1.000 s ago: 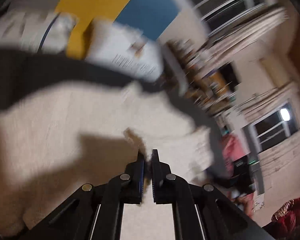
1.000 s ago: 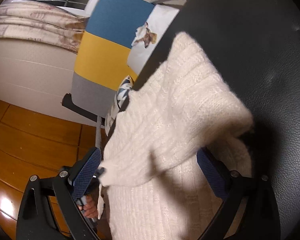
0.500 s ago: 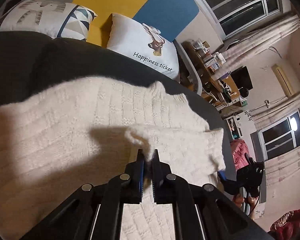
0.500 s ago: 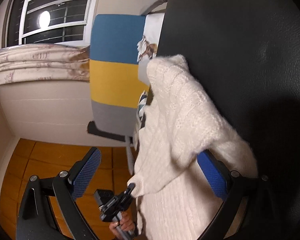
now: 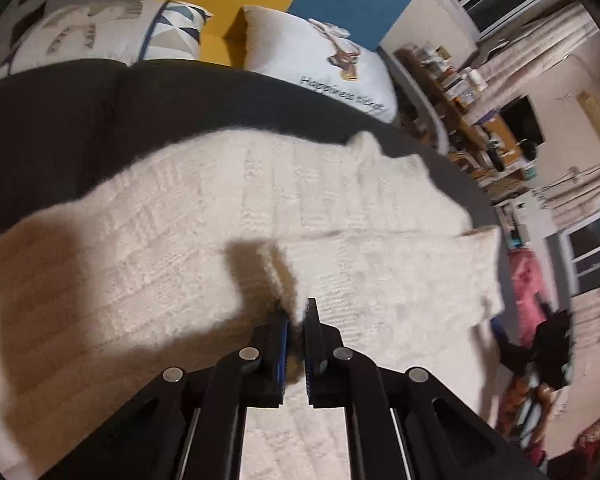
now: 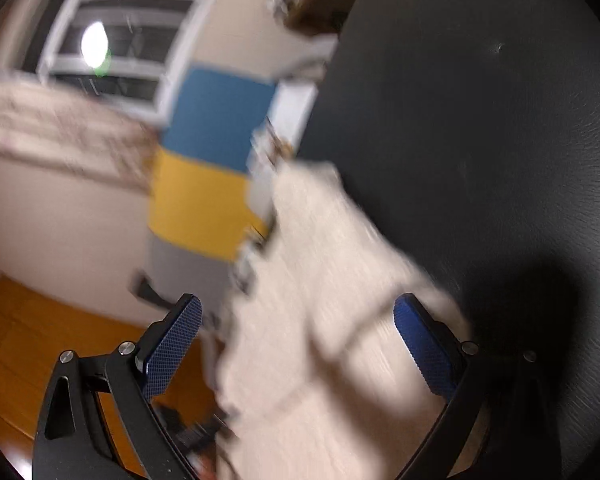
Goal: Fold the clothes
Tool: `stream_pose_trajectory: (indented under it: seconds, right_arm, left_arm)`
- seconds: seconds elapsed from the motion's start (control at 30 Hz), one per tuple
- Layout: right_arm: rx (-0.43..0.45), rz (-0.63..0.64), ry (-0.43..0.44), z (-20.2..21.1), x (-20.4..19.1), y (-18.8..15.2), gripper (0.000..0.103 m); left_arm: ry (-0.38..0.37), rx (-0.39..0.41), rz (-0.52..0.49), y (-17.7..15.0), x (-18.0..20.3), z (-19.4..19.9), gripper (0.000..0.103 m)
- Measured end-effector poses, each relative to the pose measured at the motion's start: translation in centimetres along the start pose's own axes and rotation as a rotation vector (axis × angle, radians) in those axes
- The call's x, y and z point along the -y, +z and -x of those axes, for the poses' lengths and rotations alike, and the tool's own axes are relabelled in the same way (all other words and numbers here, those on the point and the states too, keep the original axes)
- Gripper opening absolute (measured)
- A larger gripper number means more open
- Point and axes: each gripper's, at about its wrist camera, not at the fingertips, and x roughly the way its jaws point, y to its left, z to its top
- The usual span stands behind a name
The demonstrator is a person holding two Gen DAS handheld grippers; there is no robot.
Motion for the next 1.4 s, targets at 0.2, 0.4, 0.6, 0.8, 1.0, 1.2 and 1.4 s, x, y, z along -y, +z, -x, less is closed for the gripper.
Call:
stream_pose_trajectory:
  seconds: [0.2,0.4,0.6,0.8,1.0,1.2,1.4]
  right_arm:
    - [-0.084,0.522,-0.206,0.8,-6.5,0.5,0.099]
    - [-0.35,0.786,-0.274,-4.5,-6.8,-2.0,0.099]
    - [-0.38,0.779,-0.27,-4.9,-5.0,-3.6,0.099]
    - [-0.368,0.761,-0.229,-5.2,-5.4,-3.5,0.099]
    - [-0.371,0.772,-0.184,-4.8,-5.0,-3.5,0.099]
    - [-0.37,0.815,-0.207,-5.3,-5.4,-4.3,0.099]
    - [-0.365,0.869,-0.244,-5.9,-5.6,-5.7,0.103]
  left_arm:
    - [0.081,0.099,-0.034,1.8,1.5,2.8,0.007]
    - [-0.231,0.013,-0.313,5.5,13.7,-1.1,0.021]
    - [-0.436,-0.346,-0.369,9.3,24.9,-15.4,0.024]
    - [-0.428,-0.471,-0.361,11.3,28.0,-22.4,0.026]
    - [-0.43,-0.591,-0.416,11.4,29.5,-25.3,0.028]
    - [-0.369,-0.676,-0.627,8.9,33.0,-25.8,0.026]
    - [-0.546,-0.312,-0.766,7.5,33.8,-21.0,0.005]
